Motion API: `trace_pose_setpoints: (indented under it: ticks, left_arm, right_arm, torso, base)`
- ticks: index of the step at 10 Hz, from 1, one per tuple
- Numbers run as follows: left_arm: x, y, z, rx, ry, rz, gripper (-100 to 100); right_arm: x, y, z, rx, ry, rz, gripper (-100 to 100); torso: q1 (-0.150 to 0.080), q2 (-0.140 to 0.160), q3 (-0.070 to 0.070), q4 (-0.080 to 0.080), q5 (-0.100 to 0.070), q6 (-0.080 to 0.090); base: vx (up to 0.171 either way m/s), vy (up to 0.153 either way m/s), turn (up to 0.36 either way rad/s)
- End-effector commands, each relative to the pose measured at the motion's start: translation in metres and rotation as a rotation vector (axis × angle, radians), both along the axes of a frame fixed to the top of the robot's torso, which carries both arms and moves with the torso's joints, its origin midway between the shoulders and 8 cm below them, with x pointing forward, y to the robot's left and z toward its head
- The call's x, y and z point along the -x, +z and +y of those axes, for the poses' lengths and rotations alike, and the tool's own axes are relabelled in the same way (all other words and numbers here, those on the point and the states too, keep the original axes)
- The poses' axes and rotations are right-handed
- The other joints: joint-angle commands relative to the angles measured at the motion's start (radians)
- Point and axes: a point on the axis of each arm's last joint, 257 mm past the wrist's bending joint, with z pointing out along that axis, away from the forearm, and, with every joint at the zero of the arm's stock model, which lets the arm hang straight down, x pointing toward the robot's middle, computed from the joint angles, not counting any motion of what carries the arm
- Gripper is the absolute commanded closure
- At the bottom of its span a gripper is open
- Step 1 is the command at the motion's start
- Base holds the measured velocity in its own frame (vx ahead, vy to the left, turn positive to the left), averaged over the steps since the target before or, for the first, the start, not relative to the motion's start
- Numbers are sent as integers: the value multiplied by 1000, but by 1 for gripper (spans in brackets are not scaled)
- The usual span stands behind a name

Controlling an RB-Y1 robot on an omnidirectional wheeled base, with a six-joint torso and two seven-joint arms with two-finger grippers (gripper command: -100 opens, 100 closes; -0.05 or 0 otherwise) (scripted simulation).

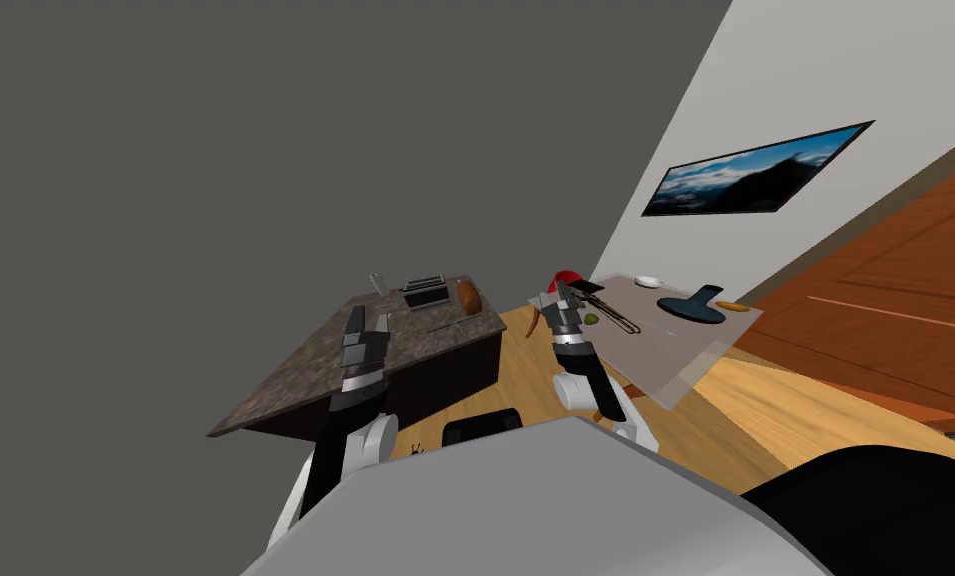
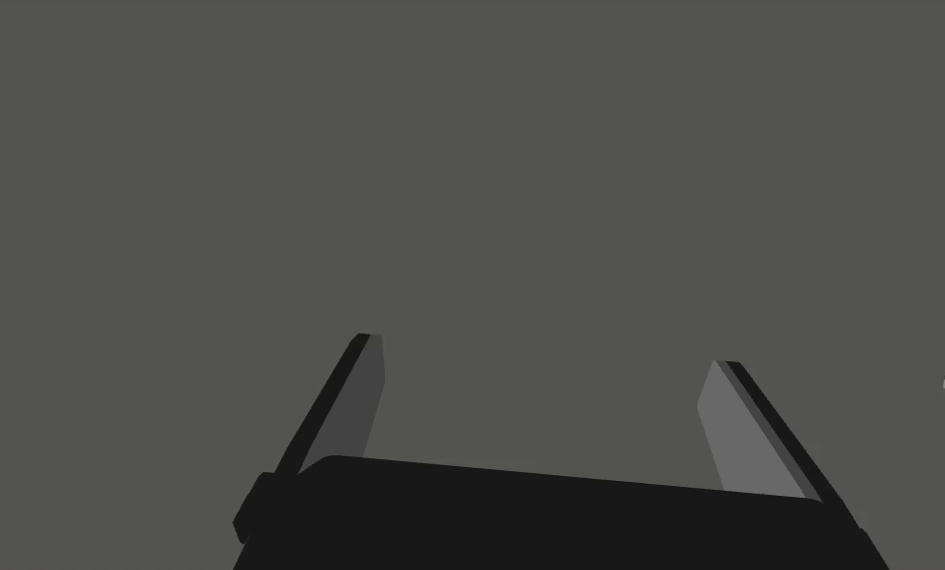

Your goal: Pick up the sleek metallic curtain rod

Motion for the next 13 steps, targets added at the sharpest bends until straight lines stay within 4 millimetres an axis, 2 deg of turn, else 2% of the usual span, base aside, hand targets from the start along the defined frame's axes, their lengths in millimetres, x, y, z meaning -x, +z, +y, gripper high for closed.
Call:
trace_pose_setpoints:
  ticks: [1, 5, 6, 8, 9, 10, 11, 13]
  left_arm:
    - [-11, -9, -3, -28, -22, 36, -100]
    - [-45, -36, -4, -69, -55, 136, -100]
    - [-46, -38, -4, -69, -54, 146, -100]
    - [-68, -53, -1, -89, -65, 206, -100]
    - [-69, -56, 0, -88, -63, 219, -100]
    - [-82, -65, 3, -97, -65, 256, -100]
    - [-82, -65, 3, -97, -65, 259, -100]
    - [-106, -79, 11, -116, -64, 322, -100]
  right_arm:
    - [0, 0, 0, 0, 0, 0, 0]
    - [0, 0, 0, 0, 0, 0, 0]
    - [0, 0, 0, 0, 0, 0, 0]
    - [0, 0, 0, 0, 0, 0, 0]
    - [0, 0, 0, 0, 0, 0, 0]
    - [0, 0, 0, 0, 0, 0, 0]
    - [0, 0, 0, 0, 0, 0, 0]
    - [0, 0, 0, 0, 0, 0, 0]
  torso:
    - [0, 0, 0, 0, 0, 0]
    - [-2, 2, 1, 0, 0, 0]
    - [-2, 3, 2, 1, 0, 0]
    - [-1, 2, 1, 0, 0, 0]
    - [-1, 2, 1, 0, 0, 0]
    - [-1, 2, 1, 0, 0, 0]
    - [-1, 2, 1, 0, 0, 0]
    - [-1, 2, 1, 0, 0, 0]
  base:
    - [-18, -9, -36]
    - [-38, -27, -50]
    - [-40, -17, -15]
    - [-35, -22, -66]
    - [-36, -23, -20]
    - [-37, -25, -38]
    - [-32, -18, -24]
    - [-48, -29, -63]
